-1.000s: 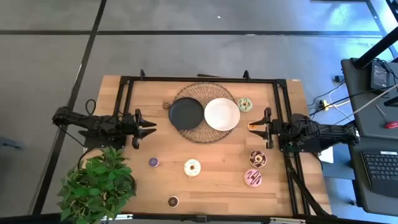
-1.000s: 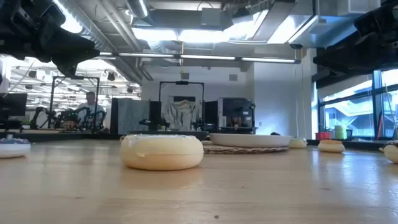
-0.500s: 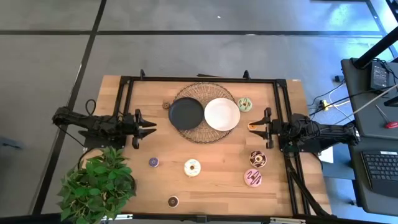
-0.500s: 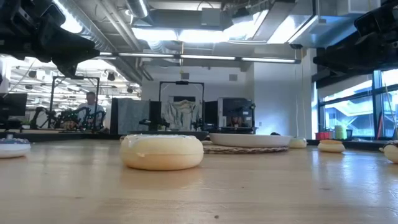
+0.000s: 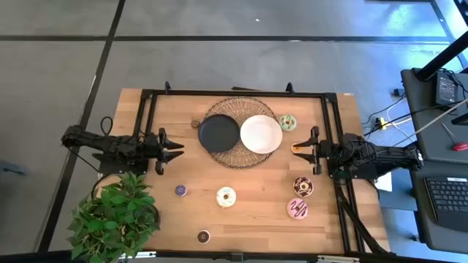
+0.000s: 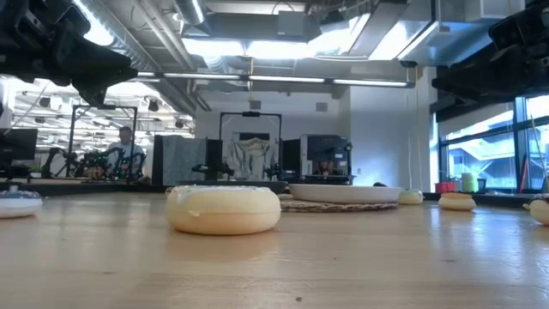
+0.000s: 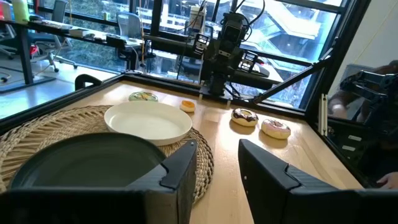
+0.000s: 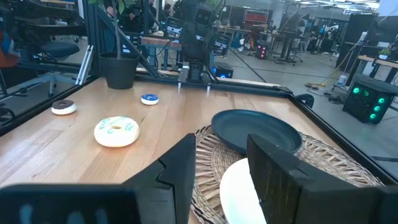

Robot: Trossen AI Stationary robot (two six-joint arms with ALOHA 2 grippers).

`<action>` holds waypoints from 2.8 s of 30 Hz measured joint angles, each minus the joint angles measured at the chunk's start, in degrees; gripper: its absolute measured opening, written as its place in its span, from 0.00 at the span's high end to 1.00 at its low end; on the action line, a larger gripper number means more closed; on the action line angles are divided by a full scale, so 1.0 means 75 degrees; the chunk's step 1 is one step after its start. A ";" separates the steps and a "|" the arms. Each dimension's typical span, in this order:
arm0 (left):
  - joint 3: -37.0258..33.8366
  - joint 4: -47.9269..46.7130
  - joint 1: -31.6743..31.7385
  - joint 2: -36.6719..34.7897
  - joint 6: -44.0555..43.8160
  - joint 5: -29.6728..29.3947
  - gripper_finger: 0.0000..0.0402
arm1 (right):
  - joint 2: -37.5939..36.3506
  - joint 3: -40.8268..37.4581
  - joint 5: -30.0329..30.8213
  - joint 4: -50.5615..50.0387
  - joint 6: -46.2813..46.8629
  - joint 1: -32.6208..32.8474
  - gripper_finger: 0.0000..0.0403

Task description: Pick & Place donuts

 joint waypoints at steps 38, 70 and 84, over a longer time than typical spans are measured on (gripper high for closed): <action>0.0002 0.0000 -0.0003 0.0001 0.0000 0.0001 0.71 | 0.0000 0.0001 0.0000 -0.0001 0.0000 0.0002 0.64; 0.0000 0.0003 -0.0001 0.0001 0.0000 0.0000 0.72 | -0.0001 -0.0002 0.0317 0.0058 0.1757 0.0002 0.64; 0.0002 0.0012 -0.0003 0.0001 0.0460 -0.0329 0.72 | 0.0228 0.0170 0.1177 0.0784 0.1774 0.0002 0.64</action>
